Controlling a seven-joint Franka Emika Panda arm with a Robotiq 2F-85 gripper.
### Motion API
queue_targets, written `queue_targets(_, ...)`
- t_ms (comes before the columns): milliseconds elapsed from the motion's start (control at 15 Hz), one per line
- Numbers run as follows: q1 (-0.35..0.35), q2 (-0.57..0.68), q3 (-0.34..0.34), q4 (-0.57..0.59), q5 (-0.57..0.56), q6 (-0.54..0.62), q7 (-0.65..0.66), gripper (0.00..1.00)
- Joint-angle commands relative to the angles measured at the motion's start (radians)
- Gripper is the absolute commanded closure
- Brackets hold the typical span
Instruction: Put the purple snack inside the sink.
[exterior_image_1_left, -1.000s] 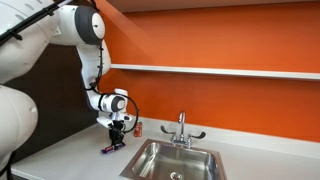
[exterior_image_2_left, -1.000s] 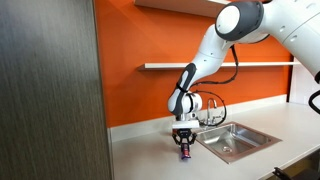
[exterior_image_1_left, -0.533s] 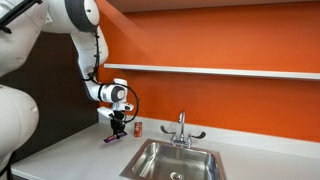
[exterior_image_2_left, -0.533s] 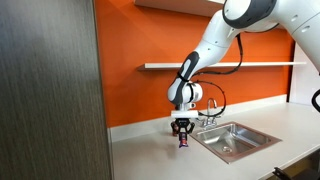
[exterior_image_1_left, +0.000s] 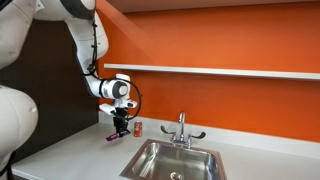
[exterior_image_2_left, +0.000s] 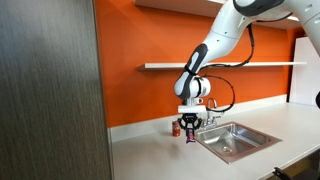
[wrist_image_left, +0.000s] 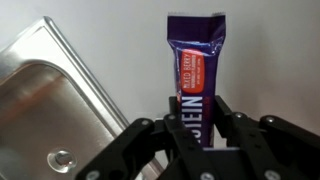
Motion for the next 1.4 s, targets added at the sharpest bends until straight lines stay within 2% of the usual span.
queue_targets(0,-0.04,-0.102,-0.027,-0.113,-0.043,0.012,0.016,0.88)
queue_targets(533,-0.17,-0.166,-0.095,-0.233,-0.052,0.064,-0.031,0.88)
queue_targets(800,-0.222,-0.142,-0.13,-0.244,-0.065,0.117,-0.047,0.88)
queue_targets(1133,-0.255,-0.122,-0.169,-0.241,-0.087,0.147,-0.053,0.88)
queue_targets(1200,-0.248,-0.112,-0.16,-0.23,-0.071,0.127,-0.032,0.63)
queue_targets(1333,-0.252,-0.111,-0.166,-0.23,-0.071,0.13,-0.037,0.63)
